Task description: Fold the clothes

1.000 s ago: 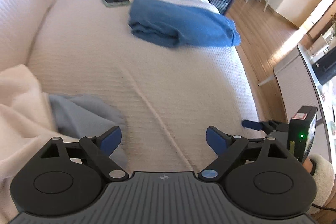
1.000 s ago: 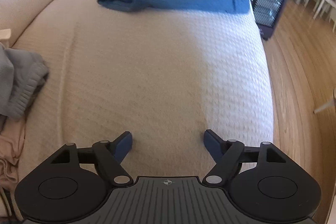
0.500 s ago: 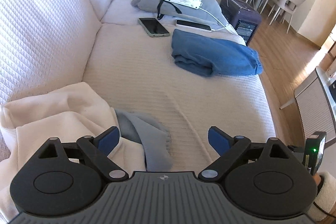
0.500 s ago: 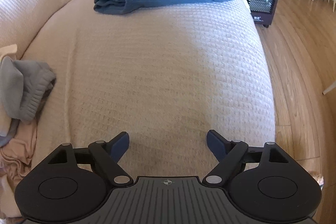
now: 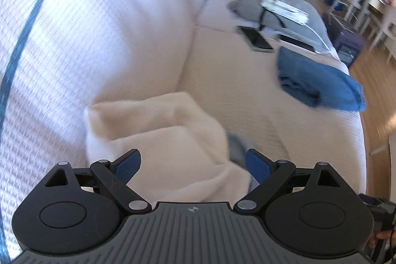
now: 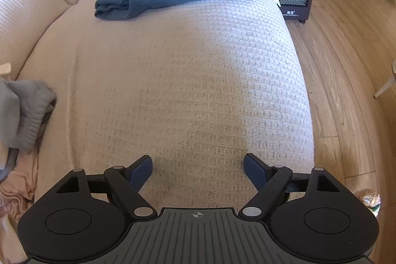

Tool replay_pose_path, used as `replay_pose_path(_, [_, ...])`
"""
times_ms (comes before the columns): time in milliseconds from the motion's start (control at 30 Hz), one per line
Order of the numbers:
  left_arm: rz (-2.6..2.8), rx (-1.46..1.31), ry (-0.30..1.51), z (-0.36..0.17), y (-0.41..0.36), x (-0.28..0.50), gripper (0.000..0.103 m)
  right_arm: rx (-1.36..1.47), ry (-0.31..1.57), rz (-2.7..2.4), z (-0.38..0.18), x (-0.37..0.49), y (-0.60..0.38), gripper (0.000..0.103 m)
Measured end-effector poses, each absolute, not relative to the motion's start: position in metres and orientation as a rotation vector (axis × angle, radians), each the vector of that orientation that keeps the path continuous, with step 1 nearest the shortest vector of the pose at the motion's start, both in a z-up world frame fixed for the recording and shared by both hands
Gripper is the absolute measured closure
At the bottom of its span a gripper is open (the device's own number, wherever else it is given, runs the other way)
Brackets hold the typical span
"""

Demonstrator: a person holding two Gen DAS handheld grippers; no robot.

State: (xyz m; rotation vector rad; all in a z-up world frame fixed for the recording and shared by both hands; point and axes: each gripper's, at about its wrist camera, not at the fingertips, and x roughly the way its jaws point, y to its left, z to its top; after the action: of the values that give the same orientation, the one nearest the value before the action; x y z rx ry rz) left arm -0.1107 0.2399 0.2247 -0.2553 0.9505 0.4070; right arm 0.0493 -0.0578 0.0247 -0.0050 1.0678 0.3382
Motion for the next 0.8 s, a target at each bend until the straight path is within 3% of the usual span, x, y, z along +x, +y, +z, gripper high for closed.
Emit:
replay_pose_path(267, [0.434, -0.247, 0.908, 0.244, 0.256, -0.123, 0.011, -0.011, 1.072, 0.332, 0.026, 0.05, -0.058, 0.019])
replay_pose_path(367, [0.455, -0.195, 0.896, 0.255, 0.257, -0.127, 0.003, -0.011, 1.074, 0.329, 0.026, 0.05, -0.057, 0.019])
replay_pose_path(567, [0.483, -0.218, 0.988, 0.226, 0.273, -0.126, 0.001, -0.009, 1.076, 0.33, 0.026, 0.051, -0.057, 0.019])
replay_pose_path(633, [0.479, -0.231, 0.978, 0.221, 0.274, -0.128, 0.008, -0.008, 1.076, 0.329, 0.026, 0.051, -0.057, 0.019])
replay_pose_path(700, [0.476, -0.245, 0.968, 0.217, 0.275, -0.13, 0.047, -0.008, 1.076, 0.329, 0.026, 0.051, -0.057, 0.019])
replay_pose_path(800, [0.471, -0.265, 0.952, 0.211, 0.277, -0.133, 0.078, -0.007, 1.076, 0.328, 0.027, 0.051, -0.057, 0.019])
